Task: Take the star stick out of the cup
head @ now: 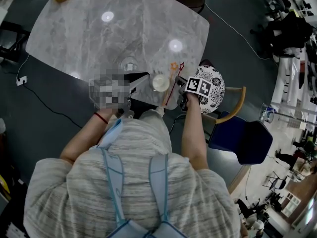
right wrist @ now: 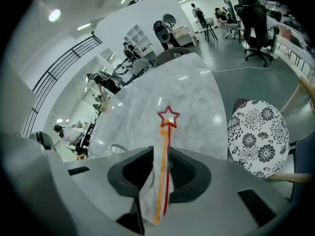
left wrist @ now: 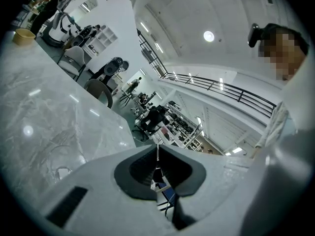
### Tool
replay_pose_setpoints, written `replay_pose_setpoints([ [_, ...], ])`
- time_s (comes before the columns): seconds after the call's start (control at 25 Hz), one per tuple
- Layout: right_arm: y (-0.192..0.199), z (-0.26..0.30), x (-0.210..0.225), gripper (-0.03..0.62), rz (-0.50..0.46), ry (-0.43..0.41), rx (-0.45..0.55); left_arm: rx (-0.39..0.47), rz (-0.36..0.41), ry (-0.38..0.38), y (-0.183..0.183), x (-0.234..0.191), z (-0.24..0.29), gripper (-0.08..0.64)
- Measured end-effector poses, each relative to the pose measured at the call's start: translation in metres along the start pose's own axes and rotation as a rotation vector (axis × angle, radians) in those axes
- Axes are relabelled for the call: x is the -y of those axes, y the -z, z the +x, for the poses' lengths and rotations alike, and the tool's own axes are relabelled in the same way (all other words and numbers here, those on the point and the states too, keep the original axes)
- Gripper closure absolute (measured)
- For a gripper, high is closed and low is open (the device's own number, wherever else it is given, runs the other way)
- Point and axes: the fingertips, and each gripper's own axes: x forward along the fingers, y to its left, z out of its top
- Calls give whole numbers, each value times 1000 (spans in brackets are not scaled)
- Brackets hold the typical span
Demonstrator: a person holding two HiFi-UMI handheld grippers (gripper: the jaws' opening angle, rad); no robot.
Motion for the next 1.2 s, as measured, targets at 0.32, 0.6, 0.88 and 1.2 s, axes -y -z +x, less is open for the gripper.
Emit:
replay_pose_setpoints([
  [0.32,-5,-14,-13,477,46,-60,81,-6,2,18,0,1,2,537],
  [0.6,-17,-42,-38,477,-18,-79,166,-6,11,35,-3,4,2,537],
  [0.88,-24,-75,-80,477,-136,-100,268,-15,40,54,-5,9,-5,537],
  [1.2,-4,-107,-138,484,-210,-208,372,-35,78,87,-9,19,-15,537],
])
